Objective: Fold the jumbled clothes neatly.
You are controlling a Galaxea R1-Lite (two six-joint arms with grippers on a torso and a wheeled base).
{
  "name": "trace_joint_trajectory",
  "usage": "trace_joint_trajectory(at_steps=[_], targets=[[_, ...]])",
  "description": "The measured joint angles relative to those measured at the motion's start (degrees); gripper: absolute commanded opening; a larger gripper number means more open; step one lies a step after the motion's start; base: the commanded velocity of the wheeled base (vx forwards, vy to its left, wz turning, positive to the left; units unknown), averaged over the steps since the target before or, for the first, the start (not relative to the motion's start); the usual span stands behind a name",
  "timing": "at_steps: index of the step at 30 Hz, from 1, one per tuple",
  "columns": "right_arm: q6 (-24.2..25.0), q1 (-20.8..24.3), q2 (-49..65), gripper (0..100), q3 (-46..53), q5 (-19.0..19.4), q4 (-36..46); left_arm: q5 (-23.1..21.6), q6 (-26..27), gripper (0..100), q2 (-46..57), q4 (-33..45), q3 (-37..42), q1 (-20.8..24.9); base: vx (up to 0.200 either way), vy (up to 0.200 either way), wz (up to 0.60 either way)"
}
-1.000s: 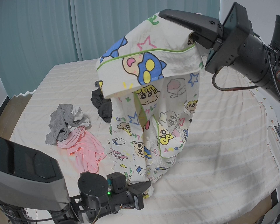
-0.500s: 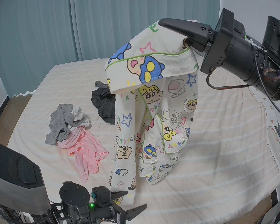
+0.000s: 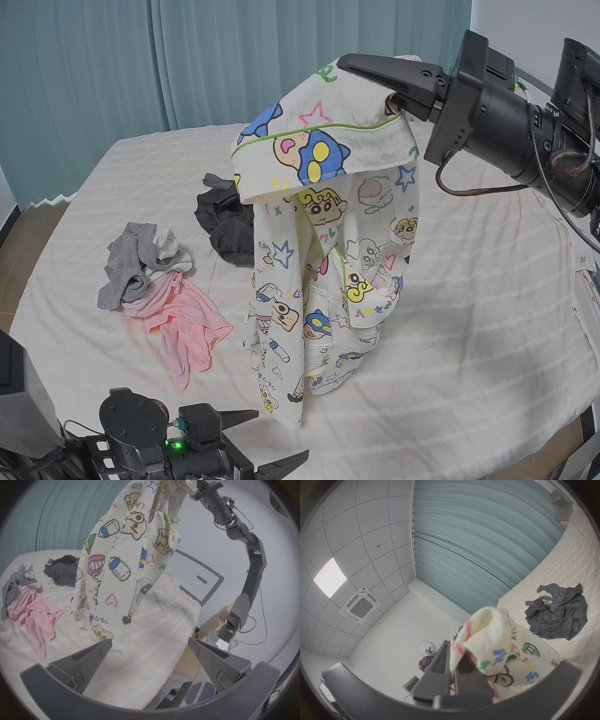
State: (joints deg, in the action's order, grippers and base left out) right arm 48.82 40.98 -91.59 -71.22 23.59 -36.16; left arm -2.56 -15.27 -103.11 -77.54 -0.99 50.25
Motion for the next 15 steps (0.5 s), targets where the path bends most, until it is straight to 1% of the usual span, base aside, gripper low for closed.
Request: trace_joint_trajectory(at_steps=[2,7,15], targets=[[0.0,-0.09,-0.06,0,0.0,0.02,0.02,0.0,0.94,100,1.54,2.28,0.0,-1.08,0.0,0.0,0.0],[-0.02,0.0,-0.09,0,-0.04,0.02,0.0,0.11,2.77,100,2.19,2.83,-2.4,-4.34,0.0,0.0,0.0],[-0.05,0.22,-0.06,0,-0.06,0.02,0.0,-0.01,3.43,100,-3.78,2.85,-9.67,-6.07,0.0,0.0,0.0]])
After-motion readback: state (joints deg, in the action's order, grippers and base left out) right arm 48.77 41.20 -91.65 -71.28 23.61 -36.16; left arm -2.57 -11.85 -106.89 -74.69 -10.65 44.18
